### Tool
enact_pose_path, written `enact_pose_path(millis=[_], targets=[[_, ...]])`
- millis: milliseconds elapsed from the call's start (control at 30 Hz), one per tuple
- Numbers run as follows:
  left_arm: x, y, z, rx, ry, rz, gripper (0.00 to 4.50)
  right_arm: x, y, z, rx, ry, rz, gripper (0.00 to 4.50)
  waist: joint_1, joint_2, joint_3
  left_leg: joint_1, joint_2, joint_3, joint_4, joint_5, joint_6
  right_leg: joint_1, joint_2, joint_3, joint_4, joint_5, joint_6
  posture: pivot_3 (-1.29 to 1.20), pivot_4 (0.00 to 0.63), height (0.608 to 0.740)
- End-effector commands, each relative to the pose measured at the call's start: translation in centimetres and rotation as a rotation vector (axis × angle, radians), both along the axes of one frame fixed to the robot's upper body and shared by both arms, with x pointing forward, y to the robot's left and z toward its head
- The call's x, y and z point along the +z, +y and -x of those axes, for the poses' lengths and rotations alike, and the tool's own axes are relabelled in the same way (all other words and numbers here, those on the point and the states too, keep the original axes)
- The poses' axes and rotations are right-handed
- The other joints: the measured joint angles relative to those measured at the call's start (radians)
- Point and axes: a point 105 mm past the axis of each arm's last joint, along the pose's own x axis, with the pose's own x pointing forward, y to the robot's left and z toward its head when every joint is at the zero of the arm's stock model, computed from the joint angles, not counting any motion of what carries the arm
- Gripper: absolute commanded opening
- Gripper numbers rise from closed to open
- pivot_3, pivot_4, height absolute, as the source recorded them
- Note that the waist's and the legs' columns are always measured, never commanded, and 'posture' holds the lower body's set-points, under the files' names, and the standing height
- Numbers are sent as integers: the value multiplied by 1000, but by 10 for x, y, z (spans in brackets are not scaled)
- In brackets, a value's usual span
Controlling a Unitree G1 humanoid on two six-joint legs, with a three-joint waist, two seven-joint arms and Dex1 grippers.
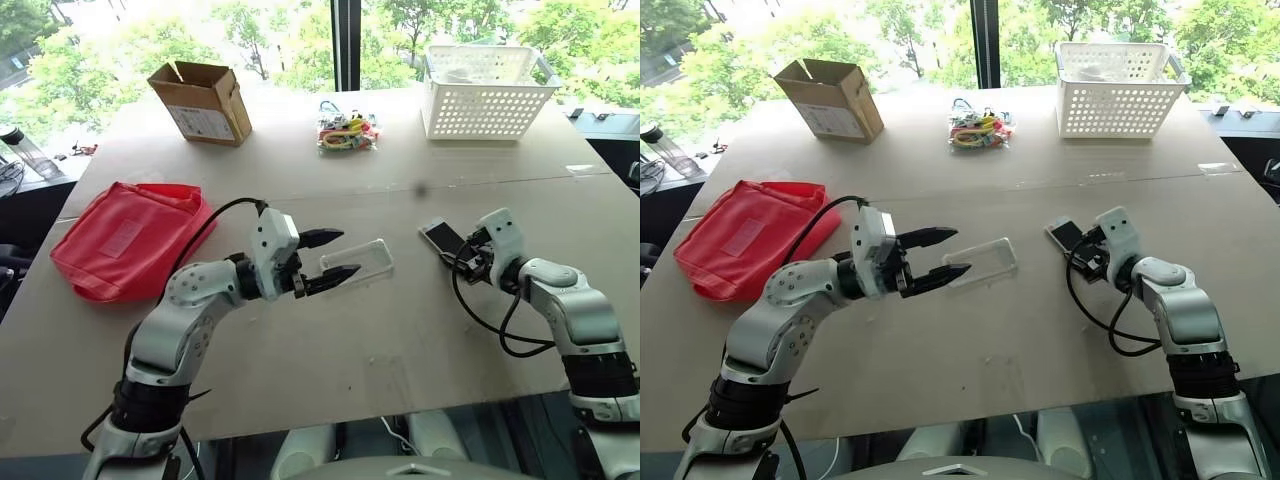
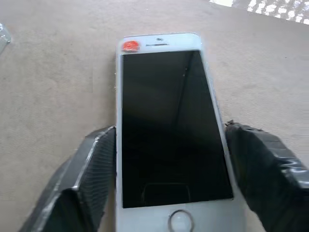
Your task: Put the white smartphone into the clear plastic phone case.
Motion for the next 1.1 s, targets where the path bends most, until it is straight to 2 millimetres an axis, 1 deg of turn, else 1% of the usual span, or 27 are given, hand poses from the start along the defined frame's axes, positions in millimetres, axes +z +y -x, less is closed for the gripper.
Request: enact_pose_path(millis=[33,133,167,233,267,300,367,400,467,500,567,600,667,733,800,867,900,1000,1100], targets=[[13,0,8,8,-54,9,3369,-24,23,15,142,109,-27,2912,0,0,0,0,0,0,0,0,0,0,0,0,0,0,0,0,150,733],[12,3,8,41,-57,3,3369,-19,24,16,173,91,-42,2912,0,0,0,0,1,0,-1,0,0,0,0,0,-1,0,0,0,150,733],[11,6,7,62,-56,2,3369,-15,24,16,188,61,-37,2912,0,0,0,0,1,0,-2,0,0,0,0,0,-1,0,0,0,150,733],[11,11,6,95,-53,9,3369,2,29,16,251,-21,-28,2912,0,0,0,0,1,0,-2,0,0,-1,1,1,-1,0,0,0,150,733],[11,13,5,108,-49,16,3369,14,34,16,289,-63,-41,2912,0,0,0,0,1,0,-2,0,0,-1,1,1,-1,0,0,0,150,733],[10,16,5,124,-46,21,3369,27,42,17,337,-107,-60,2912,1,0,0,0,1,0,-2,0,0,-1,1,1,-1,0,0,0,150,733],[8,24,2,161,-43,28,3369,46,55,19,427,-166,-82,2901,2,2,1,0,1,0,-2,0,0,-1,1,1,-1,0,0,0,150,733],[8,28,0,179,-42,50,3369,55,63,20,477,-189,-84,2784,2,2,2,0,1,0,-2,0,0,-1,1,1,-1,0,0,0,150,733],[5,38,-1,203,-47,67,3369,68,82,22,617,-230,-45,1880,2,3,2,-1,1,1,-2,0,0,-2,1,1,-1,0,0,0,150,733],[1,44,0,209,-48,63,3369,71,92,21,690,-244,-4,1256,3,3,2,-1,1,1,-2,0,0,-2,1,2,-2,0,0,0,150,733],[-6,53,5,208,-32,46,3369,71,102,18,777,-255,63,412,3,3,2,-1,1,1,-3,0,0,-2,1,1,-2,0,0,0,150,733],[-10,58,7,212,-24,32,3369,68,104,14,806,-255,111,56,5,2,2,-1,1,0,-3,0,0,-2,1,0,-2,0,0,0,150,733],[-13,61,9,217,-22,13,3369,63,103,8,839,-254,183,56,16,2,2,-2,1,-1,-3,0,0,-3,0,-1,-3,0,0,0,150,733],[-14,63,12,222,-32,-6,3369,60,98,1,798,-187,163,56,24,2,3,-4,0,-2,-3,0,0,-3,-1,-3,-5,0,0,0,150,733],[-13,63,16,234,-34,-7,3369,61,91,-6,704,-140,118,566,29,2,3,-5,-1,-2,-3,0,0,-3,-3,-4,-6,0,0,0,150,733],[-10,59,20,241,-36,-2,3369,60,84,-10,615,-119,92,1223,29,2,3,-6,-1,-1,-3,0,0,-5,-3,-4,-6,0,0,0,150,733],[-10,56,22,243,-35,2,3369,60,80,-8,582,-109,77,1838,31,2,3,-6,-1,-2,-3,0,0,-5,-3,-5,-6,0,0,0,150,733],[-10,50,27,245,-27,7,3369,56,66,-2,476,-90,56,3224,36,2,3,-7,-1,-3,-4,0,0,-6,-3,-6,-6,0,0,0,150,733],[-7,45,29,229,-22,7,3369,47,50,7,399,-44,54,4444,35,2,3,-7,-1,-3,-4,0,0,-6,-4,-6,-6,0,0,0,150,733]])
